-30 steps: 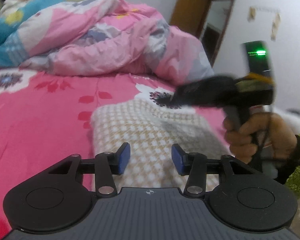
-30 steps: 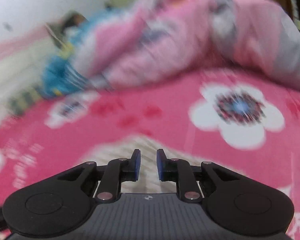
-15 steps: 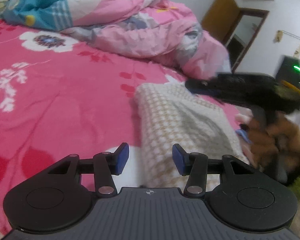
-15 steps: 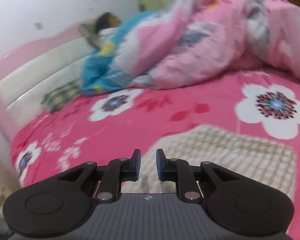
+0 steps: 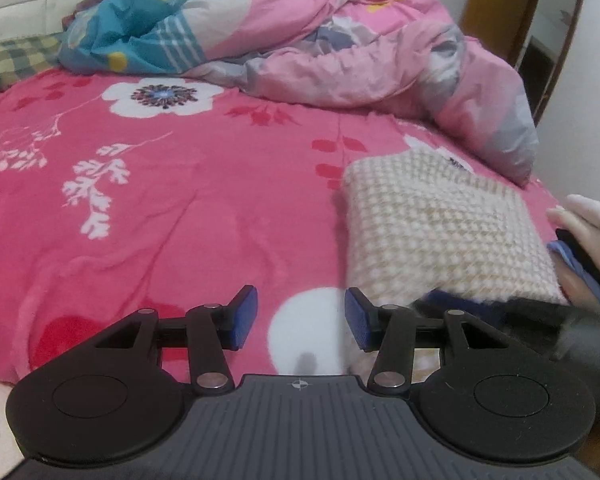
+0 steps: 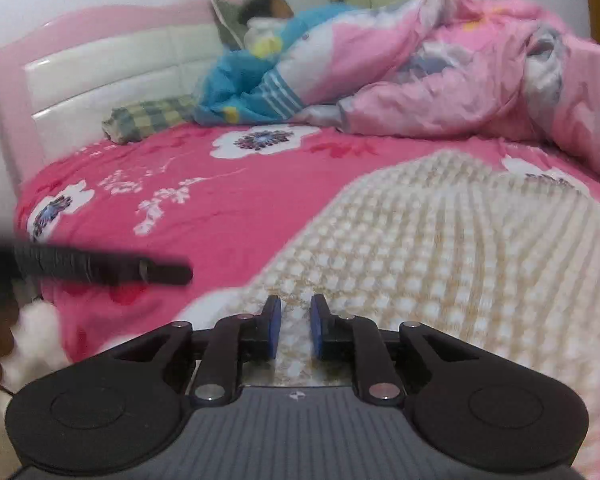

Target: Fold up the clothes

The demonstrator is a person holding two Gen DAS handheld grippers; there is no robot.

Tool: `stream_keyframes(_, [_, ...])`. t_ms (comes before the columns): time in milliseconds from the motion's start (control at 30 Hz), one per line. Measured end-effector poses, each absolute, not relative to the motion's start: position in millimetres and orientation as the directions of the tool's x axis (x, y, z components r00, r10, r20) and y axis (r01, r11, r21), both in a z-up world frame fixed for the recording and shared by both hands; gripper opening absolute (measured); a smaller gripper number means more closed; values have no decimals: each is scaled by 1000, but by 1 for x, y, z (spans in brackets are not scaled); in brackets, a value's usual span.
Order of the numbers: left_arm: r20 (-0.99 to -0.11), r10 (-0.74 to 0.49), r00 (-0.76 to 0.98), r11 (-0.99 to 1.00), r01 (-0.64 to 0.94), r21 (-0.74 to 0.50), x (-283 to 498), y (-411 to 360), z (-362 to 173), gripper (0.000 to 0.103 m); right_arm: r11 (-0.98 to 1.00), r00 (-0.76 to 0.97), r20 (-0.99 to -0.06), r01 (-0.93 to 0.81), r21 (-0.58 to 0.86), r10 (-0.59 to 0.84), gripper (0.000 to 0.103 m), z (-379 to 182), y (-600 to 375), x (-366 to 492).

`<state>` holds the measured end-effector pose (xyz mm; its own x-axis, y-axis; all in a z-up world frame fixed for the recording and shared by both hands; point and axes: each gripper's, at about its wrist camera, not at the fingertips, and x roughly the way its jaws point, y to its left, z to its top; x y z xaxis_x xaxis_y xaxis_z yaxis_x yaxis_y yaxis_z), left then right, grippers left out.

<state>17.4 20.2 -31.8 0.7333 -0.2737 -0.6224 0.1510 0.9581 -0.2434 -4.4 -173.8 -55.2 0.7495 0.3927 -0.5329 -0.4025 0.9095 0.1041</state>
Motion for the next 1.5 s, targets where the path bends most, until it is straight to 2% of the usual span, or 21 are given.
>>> stream_keyframes(100, [-611, -253, 750, 967, 168, -193, 13, 11, -26, 48, 919, 740, -547, -343, 193, 391, 16, -28, -182, -11])
stream_keyframes(200, [-595, -246, 765, 969, 179, -171, 9, 5, -20, 49, 916, 789, -472, -382, 123, 393, 16, -1, -186, -54])
stream_keyframes(333, [-590, -257, 765, 966, 198, -164, 6, -5, -21, 49, 927, 731, -583, -353, 124, 356, 14, -52, -187, -59])
stream_keyframes(533, [-587, -262, 766, 962, 257, -94, -4, -30, -19, 49, 952, 797, -522, -278, 130, 304, 13, -29, -209, -79])
stream_keyframes(600, [-599, -248, 762, 959, 279, -43, -8, -42, -24, 49, 971, 827, -509, -212, 109, 238, 13, -23, -226, -90])
stream_keyframes(667, [-610, -233, 758, 954, 301, 9, -12, -54, -30, 50, 987, 817, -553, -124, 106, 162, 14, -35, -245, -88])
stream_keyframes(700, [-609, -222, 762, 952, 305, 35, -14, -58, -32, 52, 990, 796, -589, -95, 104, 138, 10, -50, -251, -82])
stream_keyframes(767, [-604, -196, 772, 950, 302, 77, -17, -65, -35, 53, 989, 792, -592, -105, 105, 147, 9, -71, -254, -75])
stream_keyframes(800, [-605, -183, 775, 951, 296, 91, -18, -66, -34, 53, 989, 790, -596, -102, 107, 146, 9, -64, -254, -75])
stream_keyframes(867, [-615, -170, 770, 954, 286, 94, -16, -66, -31, 53, 989, 785, -604, -73, 128, 136, 11, -43, -253, -75])
stream_keyframes(1000, [-632, -174, 755, 959, 275, 65, -14, -63, -30, 53, 997, 854, -515, -62, 38, 73, 12, -16, -252, -86])
stream_keyframes(1067, [-637, -176, 750, 960, 275, 58, -13, -65, -30, 53, 997, 809, -584, -66, 28, 70, 9, -38, -256, -68])
stream_keyframes(1200, [-641, -150, 753, 959, 269, 93, -13, -70, -27, 53, 995, 796, -603, -93, -34, 54, 11, -35, -247, -58])
stream_keyframes(1333, [-652, -152, 743, 962, 262, 74, -12, -68, -27, 53, 995, 852, -518, -101, -22, 75, 11, -1, -250, -63])
stream_keyframes(1433, [-653, -154, 742, 961, 265, 74, -12, -70, -27, 52, 994, 795, -600, -109, -1, 87, 9, -37, -259, -30])
stream_keyframes(1500, [-654, -155, 740, 960, 268, 76, -13, -72, -26, 52, 994, 779, -620, -104, 17, 92, 7, -39, -263, -21])
